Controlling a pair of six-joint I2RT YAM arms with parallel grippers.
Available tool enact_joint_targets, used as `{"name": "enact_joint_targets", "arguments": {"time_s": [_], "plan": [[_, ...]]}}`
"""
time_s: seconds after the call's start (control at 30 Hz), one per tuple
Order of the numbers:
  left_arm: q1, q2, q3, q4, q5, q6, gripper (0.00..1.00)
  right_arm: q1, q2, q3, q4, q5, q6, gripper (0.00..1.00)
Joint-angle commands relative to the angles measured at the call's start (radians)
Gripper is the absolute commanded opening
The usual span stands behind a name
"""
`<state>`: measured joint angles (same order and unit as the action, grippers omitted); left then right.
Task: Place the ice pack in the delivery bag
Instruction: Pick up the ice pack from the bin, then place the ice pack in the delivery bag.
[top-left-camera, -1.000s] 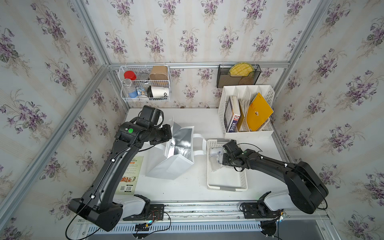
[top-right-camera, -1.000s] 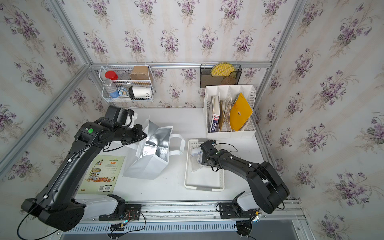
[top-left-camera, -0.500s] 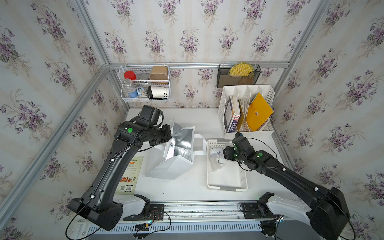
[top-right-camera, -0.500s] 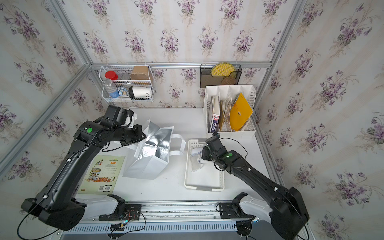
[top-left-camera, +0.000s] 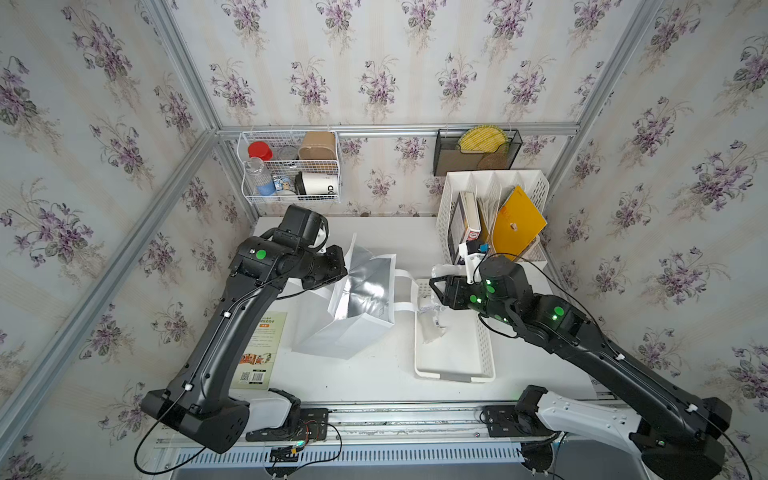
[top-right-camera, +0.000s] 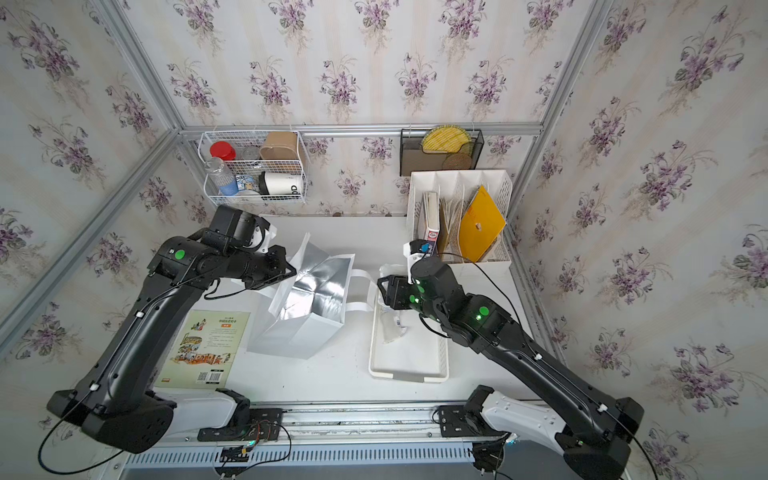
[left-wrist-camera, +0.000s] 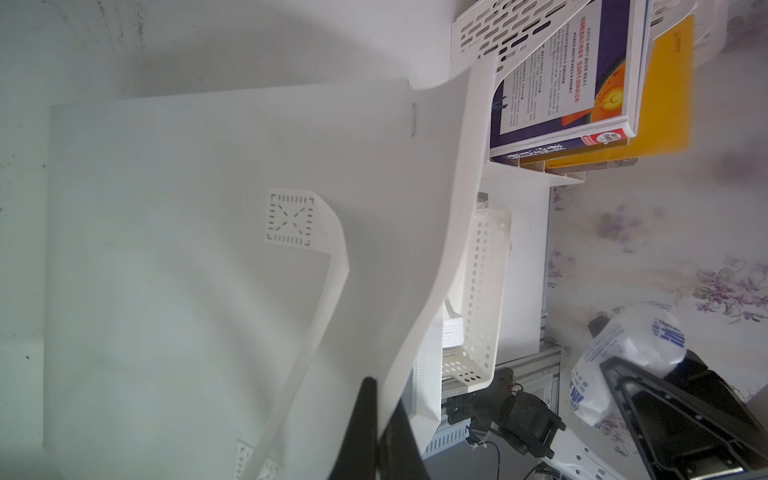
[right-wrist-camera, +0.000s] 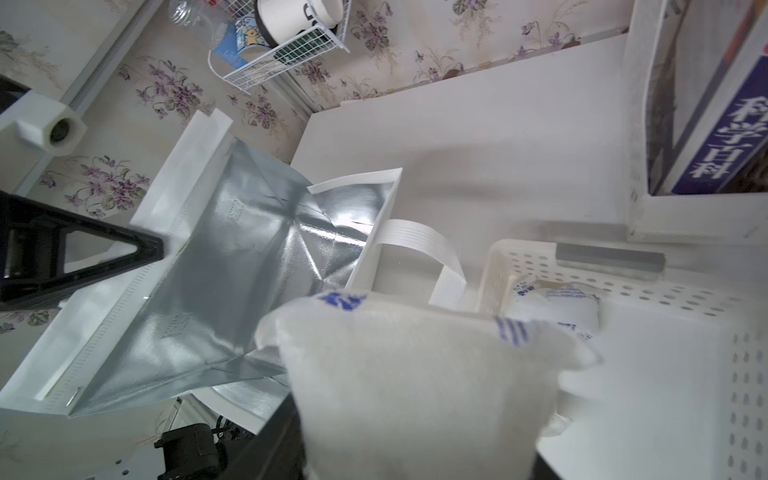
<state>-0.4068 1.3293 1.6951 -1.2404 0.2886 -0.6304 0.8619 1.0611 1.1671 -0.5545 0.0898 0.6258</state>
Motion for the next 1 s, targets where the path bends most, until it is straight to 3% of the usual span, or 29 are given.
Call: {"name": "enact_joint_targets", "arguments": {"time_s": [0.0, 0.4, 0.97], "plan": [[-0.001, 0.008, 0.021, -0.031, 0.016, -0.025, 0.0, 0.047, 0.063, 0.088, 0.007, 0.033, -0.049, 0.31], [-0.001, -0.011, 0.026, -0.048, 0.017, -0.06, 0.0, 0.13, 0.38, 0.408, -0.032, 0.018, -0.169, 0.31], [-0.001, -0.079, -0.068, -0.057, -0.044, -0.057, 0.0, 0.193, 0.632, 0.544, -0.071, -0.071, -0.206, 0.3]]}}
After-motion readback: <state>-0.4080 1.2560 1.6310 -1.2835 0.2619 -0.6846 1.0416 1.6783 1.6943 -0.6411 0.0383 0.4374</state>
